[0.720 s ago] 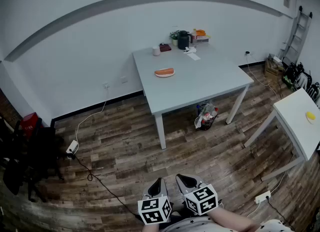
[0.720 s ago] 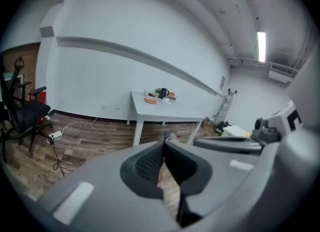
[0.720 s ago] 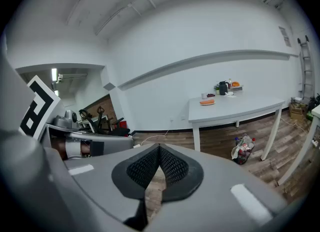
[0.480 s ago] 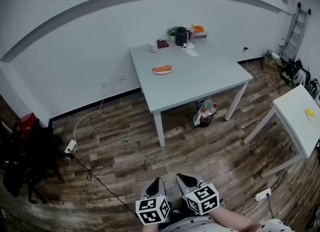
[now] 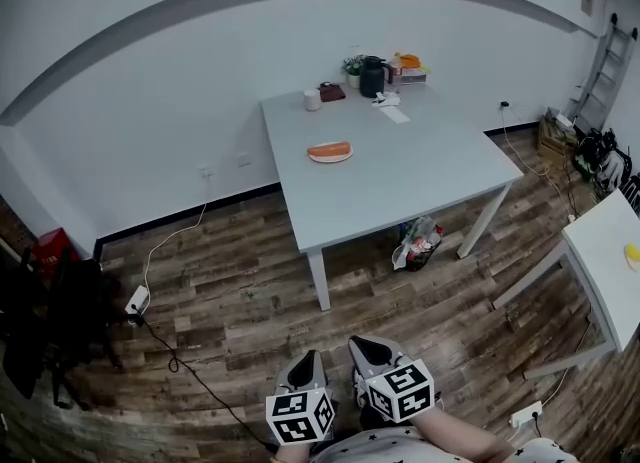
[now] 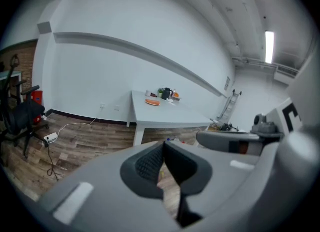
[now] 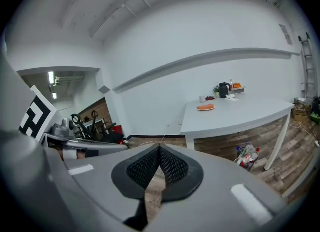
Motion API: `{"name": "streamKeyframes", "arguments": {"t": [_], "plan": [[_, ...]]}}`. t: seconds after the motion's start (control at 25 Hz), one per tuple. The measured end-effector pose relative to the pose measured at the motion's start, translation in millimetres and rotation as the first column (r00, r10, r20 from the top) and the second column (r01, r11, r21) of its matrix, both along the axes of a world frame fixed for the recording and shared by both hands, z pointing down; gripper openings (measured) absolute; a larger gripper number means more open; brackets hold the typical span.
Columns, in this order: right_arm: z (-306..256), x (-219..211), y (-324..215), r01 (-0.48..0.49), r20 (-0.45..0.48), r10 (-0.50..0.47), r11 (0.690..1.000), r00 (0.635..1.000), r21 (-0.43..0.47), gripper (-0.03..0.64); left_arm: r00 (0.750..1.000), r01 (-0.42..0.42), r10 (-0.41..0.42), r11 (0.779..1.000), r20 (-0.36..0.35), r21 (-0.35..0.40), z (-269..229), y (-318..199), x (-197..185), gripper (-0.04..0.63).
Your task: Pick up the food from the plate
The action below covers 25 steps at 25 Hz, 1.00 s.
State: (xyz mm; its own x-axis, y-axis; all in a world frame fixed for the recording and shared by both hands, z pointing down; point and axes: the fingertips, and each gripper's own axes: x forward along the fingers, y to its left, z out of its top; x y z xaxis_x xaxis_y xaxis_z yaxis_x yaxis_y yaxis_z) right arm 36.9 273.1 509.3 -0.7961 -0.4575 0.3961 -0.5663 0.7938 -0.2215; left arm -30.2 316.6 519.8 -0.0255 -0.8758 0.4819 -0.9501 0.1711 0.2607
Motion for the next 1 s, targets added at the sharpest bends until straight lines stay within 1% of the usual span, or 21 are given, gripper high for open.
{"name": "streamKeyframes", "arguments": {"t": [0.2, 0.48, 0.8, 1.0], "plan": [[-14.4, -13.6, -86.8, 0.015, -0.001, -0.015, 0.999, 1.0, 0.028, -0.002, 1.0, 0.01, -0.01, 1.0, 0.003, 0.014, -12.5, -83.8, -12.8, 0.008], [-20.8, -24.5, -185.1, 0.027, 0.007, -0.028, 0.998, 1.0, 0.057, -0.002, 1.0, -0.003, 0.003, 1.0, 0.0, 0.021, -14.4, -192.3, -24.7, 0.008], [-13.1, -36.1, -266.4, 0.003, 0.003, -0.003, 1.0, 1.0, 0.012, -0.002, 1.0, -0.007, 0.007, 1.0, -0.01, -0.018, -4.8, -273.9, -45.2, 0.008], [-3.9, -47.1, -323.3, -0.026, -0.01, 0.026, 1.0, 1.0, -0.009, -0.002, 1.0, -0.014, 0.014, 0.999, -0.004, -0.037, 2.5, -333.6, -71.2, 0.008]]}}
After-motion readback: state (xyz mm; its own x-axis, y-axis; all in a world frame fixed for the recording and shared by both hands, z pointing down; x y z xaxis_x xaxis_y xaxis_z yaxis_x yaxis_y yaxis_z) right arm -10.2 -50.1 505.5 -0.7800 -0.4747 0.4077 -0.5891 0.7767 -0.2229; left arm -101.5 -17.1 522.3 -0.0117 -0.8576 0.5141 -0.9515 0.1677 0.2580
